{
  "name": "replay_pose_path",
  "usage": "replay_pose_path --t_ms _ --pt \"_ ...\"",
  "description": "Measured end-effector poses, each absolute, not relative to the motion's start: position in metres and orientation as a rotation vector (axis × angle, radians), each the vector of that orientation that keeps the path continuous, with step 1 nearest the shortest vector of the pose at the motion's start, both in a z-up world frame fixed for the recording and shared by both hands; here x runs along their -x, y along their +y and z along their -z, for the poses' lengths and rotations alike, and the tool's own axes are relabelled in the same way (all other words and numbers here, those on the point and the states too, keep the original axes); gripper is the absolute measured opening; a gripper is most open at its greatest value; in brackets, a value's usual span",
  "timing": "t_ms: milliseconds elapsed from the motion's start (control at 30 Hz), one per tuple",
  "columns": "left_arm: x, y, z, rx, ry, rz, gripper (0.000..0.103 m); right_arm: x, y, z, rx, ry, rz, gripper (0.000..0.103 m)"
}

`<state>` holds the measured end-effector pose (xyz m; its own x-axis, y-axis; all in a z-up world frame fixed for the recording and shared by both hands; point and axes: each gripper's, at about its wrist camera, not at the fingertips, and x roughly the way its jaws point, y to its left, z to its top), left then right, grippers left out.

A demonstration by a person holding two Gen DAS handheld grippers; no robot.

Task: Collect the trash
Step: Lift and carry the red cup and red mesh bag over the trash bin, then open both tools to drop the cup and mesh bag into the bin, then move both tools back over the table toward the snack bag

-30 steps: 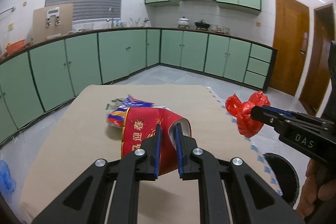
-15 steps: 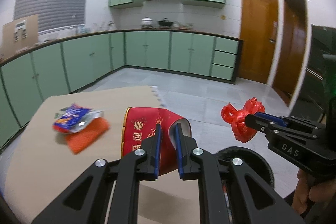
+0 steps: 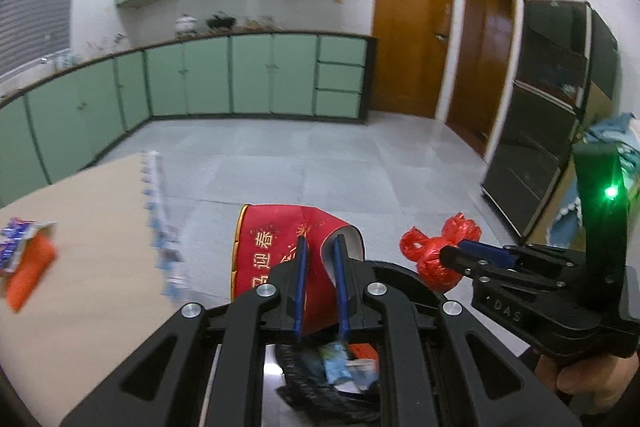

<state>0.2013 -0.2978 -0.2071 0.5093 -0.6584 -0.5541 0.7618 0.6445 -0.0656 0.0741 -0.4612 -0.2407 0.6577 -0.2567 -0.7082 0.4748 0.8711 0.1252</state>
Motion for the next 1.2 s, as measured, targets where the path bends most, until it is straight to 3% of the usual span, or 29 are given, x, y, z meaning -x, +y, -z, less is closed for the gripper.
replay_pose_path --t_ms 233,300,533,767,1200 --pt "-0.197 -0.356 0.255 -0.248 0.669 0.929 0.013 -0.076 -0.493 0.273 -0.382 0.806 0.466 0.02" --pt "-0.199 -0.368 0.269 -0.27 0.71 0.935 0.014 -0.081 -0.498 0.28 -0.4 0.829 0.475 0.027" --pt "-0.198 -0.382 0.301 -0.315 0.77 0.931 0.018 -0.079 -0.51 0.281 -0.432 0.818 0.49 0.031" --pt "-0.201 -0.377 0.298 -0.302 0.763 0.913 0.019 -0.077 -0.51 0.285 -0.429 0.837 0.479 0.038" --pt "-0.208 -0.366 0.29 -0.288 0.748 0.883 0.021 -0.076 -0.508 0.282 -0.425 0.829 0.475 0.038"
